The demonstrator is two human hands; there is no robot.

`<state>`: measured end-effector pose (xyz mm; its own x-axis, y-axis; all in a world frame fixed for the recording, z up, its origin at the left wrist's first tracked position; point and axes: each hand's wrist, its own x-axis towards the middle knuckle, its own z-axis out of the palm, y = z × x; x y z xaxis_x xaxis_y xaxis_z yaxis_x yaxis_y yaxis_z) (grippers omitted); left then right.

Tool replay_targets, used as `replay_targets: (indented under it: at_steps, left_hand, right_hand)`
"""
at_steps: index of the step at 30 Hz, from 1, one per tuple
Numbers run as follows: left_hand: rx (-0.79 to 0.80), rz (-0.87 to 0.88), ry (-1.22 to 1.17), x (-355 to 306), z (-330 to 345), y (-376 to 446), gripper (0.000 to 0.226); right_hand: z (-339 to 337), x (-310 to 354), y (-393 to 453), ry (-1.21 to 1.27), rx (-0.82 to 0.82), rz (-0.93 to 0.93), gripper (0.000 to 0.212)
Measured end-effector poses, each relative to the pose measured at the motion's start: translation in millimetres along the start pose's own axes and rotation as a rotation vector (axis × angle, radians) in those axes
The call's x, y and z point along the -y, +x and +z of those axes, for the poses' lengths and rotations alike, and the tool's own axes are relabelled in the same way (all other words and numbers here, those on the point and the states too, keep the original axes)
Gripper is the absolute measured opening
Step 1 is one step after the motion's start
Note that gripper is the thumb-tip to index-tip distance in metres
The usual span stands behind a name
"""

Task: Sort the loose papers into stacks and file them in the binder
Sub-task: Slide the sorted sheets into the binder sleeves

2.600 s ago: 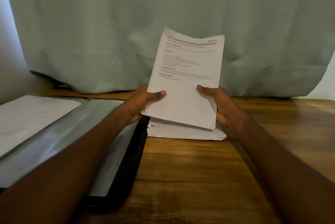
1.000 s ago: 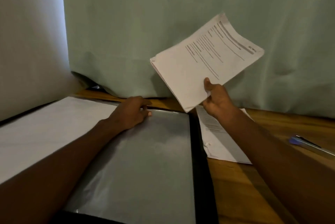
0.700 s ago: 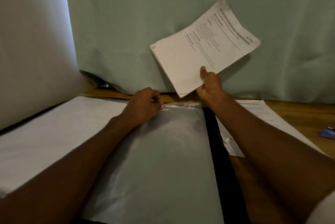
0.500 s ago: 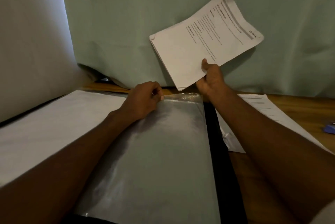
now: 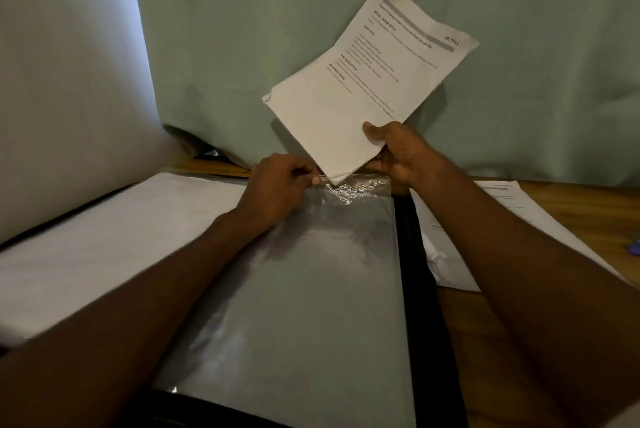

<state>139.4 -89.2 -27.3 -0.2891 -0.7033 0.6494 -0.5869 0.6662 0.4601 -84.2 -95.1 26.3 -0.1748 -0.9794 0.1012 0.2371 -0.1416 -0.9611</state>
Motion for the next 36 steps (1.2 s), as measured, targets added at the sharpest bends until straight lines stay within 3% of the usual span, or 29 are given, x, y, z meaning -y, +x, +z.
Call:
replay_targets:
  at_steps: [3, 7, 9, 13, 17, 25, 32, 36]
  left_hand:
    - [-0.023, 0.013, -0.04, -2, 1, -1, 0.002]
    - [0.021, 0.057, -0.096, -5, -1, -3, 0.018]
    - [0.072, 0.081, -0.156, -8, -4, -4, 0.017]
    - [0.124, 0.114, -0.186, -11, -8, -4, 0.012]
    - [0.082, 0.13, -0.237, -4, -8, 0, 0.011]
    - [-0.036, 0.076, -0.22, 8, -10, 5, 0.01]
    - [0.071, 0.016, 0.127, 24, -20, 8, 0.009]
    - [0.194, -0.021, 0.273, 40, -30, 7, 0.024]
  right_hand:
    - [-4, -3, 0, 0.02, -0.064, -0.045, 0.037]
    - [-1, 0, 2, 0.095, -0.273, -0.181, 0.027]
    - [5, 3, 1, 0.126, -0.299, -0.211, 0.024]
    - [17, 2, 0, 0.102, -0.265, -0.24, 0.028]
    - [24, -2, -3, -0.007, -0.237, -0.263, 0.032]
    - [14, -7, -16, -0.147, -0.03, -0.189, 0.034]
    - [-3, -1, -20, -0.262, 0.014, -0.111, 0.042]
    - [-16, 2, -22, -0.354, -0.011, -0.092, 0.037]
